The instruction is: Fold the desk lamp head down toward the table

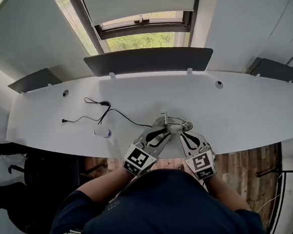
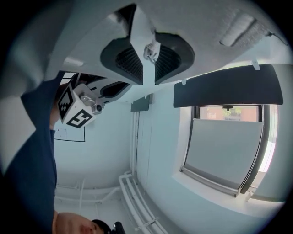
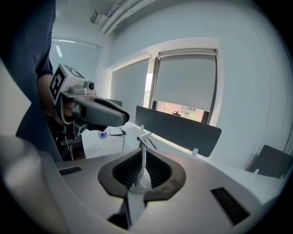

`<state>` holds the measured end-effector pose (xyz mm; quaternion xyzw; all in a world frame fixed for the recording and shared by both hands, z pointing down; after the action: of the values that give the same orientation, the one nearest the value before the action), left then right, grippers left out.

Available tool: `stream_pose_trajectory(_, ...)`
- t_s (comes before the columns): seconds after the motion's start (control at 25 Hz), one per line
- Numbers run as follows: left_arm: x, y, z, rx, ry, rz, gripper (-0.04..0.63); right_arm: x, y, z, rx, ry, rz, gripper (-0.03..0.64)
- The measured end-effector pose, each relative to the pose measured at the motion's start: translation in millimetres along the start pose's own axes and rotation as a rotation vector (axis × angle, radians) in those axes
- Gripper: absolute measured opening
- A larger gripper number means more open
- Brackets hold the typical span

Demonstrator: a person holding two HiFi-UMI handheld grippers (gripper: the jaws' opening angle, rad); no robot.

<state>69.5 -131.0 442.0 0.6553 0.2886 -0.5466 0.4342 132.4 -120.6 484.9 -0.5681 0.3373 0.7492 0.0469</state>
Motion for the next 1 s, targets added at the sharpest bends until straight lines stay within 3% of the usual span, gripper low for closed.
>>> stream_pose_trajectory(0.24,24.5,-13.7,-18.1,-0.031,-0.003,-0.061,0.008,35.8,-18.1,12.0,0.056,0.095,-0.100,0.015)
stream_pose_trajectory(0.48,10.7,-11.2,-25.9,-0.032,-0.053,-0.061,0.006,28.3,-23.9,11.2,0.032,0.069,-0.147,0.011)
stream_pose_trajectory(1.0,10.9,-13.0,-29.1,-0.041,-0.045,-0.067,0.006,26.6,-21.5,18.4,0.054,0.084,-0.135,0.008)
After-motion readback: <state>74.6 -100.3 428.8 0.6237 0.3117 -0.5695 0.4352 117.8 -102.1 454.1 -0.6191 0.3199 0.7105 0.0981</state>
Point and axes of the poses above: the fingertips, and each gripper's own axes: y forward along the fingers, z to its left, x out of its top, the point moved 1 cm from there along -y, backward along the fingers, and after that the axes turned 2 degrees about y, right-handed, at the moved point
